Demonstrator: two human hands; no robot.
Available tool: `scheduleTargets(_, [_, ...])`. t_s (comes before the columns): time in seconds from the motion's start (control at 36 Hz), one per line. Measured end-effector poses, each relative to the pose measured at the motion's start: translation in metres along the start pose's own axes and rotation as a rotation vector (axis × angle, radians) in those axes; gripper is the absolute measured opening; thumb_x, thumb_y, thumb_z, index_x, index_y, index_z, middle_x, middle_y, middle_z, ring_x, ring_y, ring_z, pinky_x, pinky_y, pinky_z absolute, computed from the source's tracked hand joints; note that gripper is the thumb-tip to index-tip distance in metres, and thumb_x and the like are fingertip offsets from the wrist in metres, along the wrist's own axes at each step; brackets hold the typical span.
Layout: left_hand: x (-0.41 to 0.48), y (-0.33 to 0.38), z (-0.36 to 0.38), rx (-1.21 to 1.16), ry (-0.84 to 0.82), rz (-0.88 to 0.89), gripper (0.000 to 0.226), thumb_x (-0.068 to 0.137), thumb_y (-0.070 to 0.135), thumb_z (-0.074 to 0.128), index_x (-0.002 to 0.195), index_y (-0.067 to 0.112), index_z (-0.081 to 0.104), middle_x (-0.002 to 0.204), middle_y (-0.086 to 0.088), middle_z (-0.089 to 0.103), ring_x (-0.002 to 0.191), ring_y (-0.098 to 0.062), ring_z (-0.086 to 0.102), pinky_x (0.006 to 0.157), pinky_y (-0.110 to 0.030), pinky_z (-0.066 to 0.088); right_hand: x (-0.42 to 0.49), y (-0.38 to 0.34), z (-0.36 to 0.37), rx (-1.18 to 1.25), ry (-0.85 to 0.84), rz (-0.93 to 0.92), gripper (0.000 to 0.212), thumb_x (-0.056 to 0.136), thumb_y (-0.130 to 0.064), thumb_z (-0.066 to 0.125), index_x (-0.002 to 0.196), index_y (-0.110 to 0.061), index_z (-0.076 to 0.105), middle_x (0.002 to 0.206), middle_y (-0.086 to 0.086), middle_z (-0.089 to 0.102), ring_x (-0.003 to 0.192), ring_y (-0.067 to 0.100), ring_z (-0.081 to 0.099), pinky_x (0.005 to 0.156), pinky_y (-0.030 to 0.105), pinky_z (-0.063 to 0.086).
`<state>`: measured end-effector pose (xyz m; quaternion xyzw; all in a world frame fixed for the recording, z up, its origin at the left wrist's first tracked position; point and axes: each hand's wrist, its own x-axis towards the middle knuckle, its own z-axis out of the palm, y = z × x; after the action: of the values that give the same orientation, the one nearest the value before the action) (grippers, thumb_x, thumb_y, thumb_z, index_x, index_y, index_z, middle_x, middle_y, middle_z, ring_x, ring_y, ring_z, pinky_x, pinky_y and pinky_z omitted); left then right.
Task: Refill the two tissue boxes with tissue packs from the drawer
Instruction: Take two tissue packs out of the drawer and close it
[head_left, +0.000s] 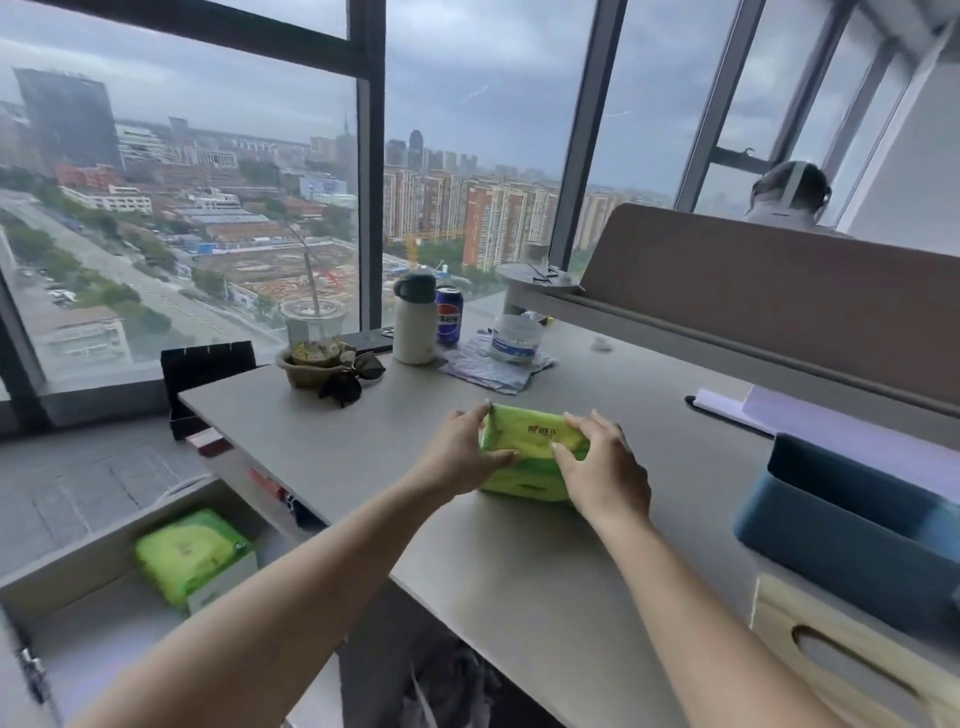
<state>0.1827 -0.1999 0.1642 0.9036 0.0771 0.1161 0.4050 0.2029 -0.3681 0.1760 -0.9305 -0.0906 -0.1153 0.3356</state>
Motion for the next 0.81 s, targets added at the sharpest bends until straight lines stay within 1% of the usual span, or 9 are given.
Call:
scheduleTargets(0.17, [-0.001, -0.006, 0.0, -0.024, -0.008, -0.036, 0.068, 0.087, 0.038, 0.065, 0.144, 0.014, 0.038, 0.135, -0.016, 0.048, 0.125, -0.027, 0.048, 0.101, -0.025, 0.034, 0.002, -0.007, 0.022, 0.049, -0.114, -0.015, 0.043, 0.093, -0.03, 0.052, 0.136, -0.026, 0.05, 0.158, -0.004, 0.025, 0.139, 0.023, 0.036, 0.109, 0.037, 0.031])
scheduleTargets(0.25, [-0.001, -0.01, -0.009, -0.028, -0.005, -0.02, 0.06, 0.087, 0.033, 0.066, 0.139, 0.011, 0.047, 0.133, -0.013, 0.053, 0.124, -0.024, 0.05, 0.098, -0.023, 0.035, -0.001, -0.014, 0.031, 0.014, -0.071, -0.018, 0.045, 0.09, -0.031, 0.056, 0.134, -0.025, 0.049, 0.159, -0.001, 0.024, 0.14, 0.03, 0.03, 0.114, 0.039, 0.029])
scheduleTargets(0.31, [-0.005, -0.014, -0.021, -0.046, 0.013, -0.006, 0.05, 0.086, 0.029, 0.067, 0.131, 0.01, 0.056, 0.126, -0.009, 0.061, 0.118, -0.02, 0.055, 0.09, -0.02, 0.037, -0.004, -0.024, 0.033, -0.062, -0.015, -0.075, 0.047, 0.087, -0.031, 0.059, 0.133, -0.025, 0.05, 0.157, 0.0, 0.026, 0.142, 0.029, 0.025, 0.114, 0.043, 0.027])
scheduleTargets(0.39, [-0.015, -0.025, -0.042, -0.077, 0.1, 0.022, 0.032, 0.085, 0.026, 0.068, 0.116, 0.015, 0.068, 0.109, -0.004, 0.071, 0.095, -0.014, 0.064, 0.076, -0.017, 0.044, -0.011, -0.048, 0.036, -0.021, 0.049, -0.176, 0.042, 0.083, -0.026, 0.063, 0.125, -0.025, 0.057, 0.149, 0.001, 0.04, 0.135, 0.026, 0.037, 0.11, 0.042, 0.032])
scheduleTargets(0.47, [-0.03, -0.041, -0.069, -0.097, 0.218, 0.038, 0.019, 0.085, 0.025, 0.068, 0.103, 0.021, 0.072, 0.093, 0.001, 0.072, 0.073, -0.005, 0.061, 0.058, -0.008, 0.041, -0.021, -0.076, 0.046, 0.128, 0.098, -0.311, 0.033, 0.08, -0.017, 0.066, 0.113, -0.02, 0.063, 0.131, 0.004, 0.053, 0.123, 0.025, 0.049, 0.102, 0.038, 0.04])
scheduleTargets(0.61, [-0.067, -0.088, -0.121, -0.078, 0.325, 0.001, 0.013, 0.085, 0.029, 0.068, 0.098, 0.027, 0.071, 0.089, 0.011, 0.071, 0.067, 0.002, 0.059, 0.063, -0.021, 0.048, -0.043, -0.129, 0.071, 0.237, 0.062, -0.463, 0.027, 0.08, -0.015, 0.067, 0.106, -0.02, 0.064, 0.109, 0.003, 0.059, 0.105, 0.022, 0.056, 0.091, 0.032, 0.045])
scheduleTargets(0.72, [-0.095, -0.139, -0.16, -0.01, 0.353, -0.071, 0.011, 0.084, 0.023, 0.071, 0.094, 0.027, 0.07, 0.084, 0.01, 0.07, 0.058, 0.004, 0.06, 0.056, -0.011, 0.044, -0.066, -0.163, 0.098, 0.303, -0.021, -0.533, 0.028, 0.081, -0.015, 0.068, 0.107, -0.022, 0.061, 0.106, -0.001, 0.058, 0.097, 0.017, 0.058, 0.086, 0.029, 0.048])
scheduleTargets(0.75, [-0.101, -0.151, -0.168, 0.01, 0.352, -0.092, 0.011, 0.083, 0.02, 0.071, 0.093, 0.026, 0.069, 0.083, 0.011, 0.068, 0.059, 0.005, 0.06, 0.058, -0.012, 0.044, -0.073, -0.17, 0.106, 0.314, -0.048, -0.546, 0.028, 0.081, -0.015, 0.068, 0.107, -0.023, 0.061, 0.107, -0.003, 0.059, 0.096, 0.015, 0.058, 0.085, 0.028, 0.049])
scheduleTargets(0.81, [-0.111, -0.176, -0.183, 0.067, 0.357, -0.135, 0.011, 0.082, 0.02, 0.072, 0.091, 0.025, 0.069, 0.085, 0.012, 0.068, 0.072, 0.002, 0.062, 0.067, -0.023, 0.05, -0.086, -0.18, 0.125, 0.333, -0.102, -0.56, 0.029, 0.082, -0.017, 0.069, 0.109, -0.023, 0.059, 0.107, -0.005, 0.06, 0.094, 0.012, 0.059, 0.081, 0.025, 0.051])
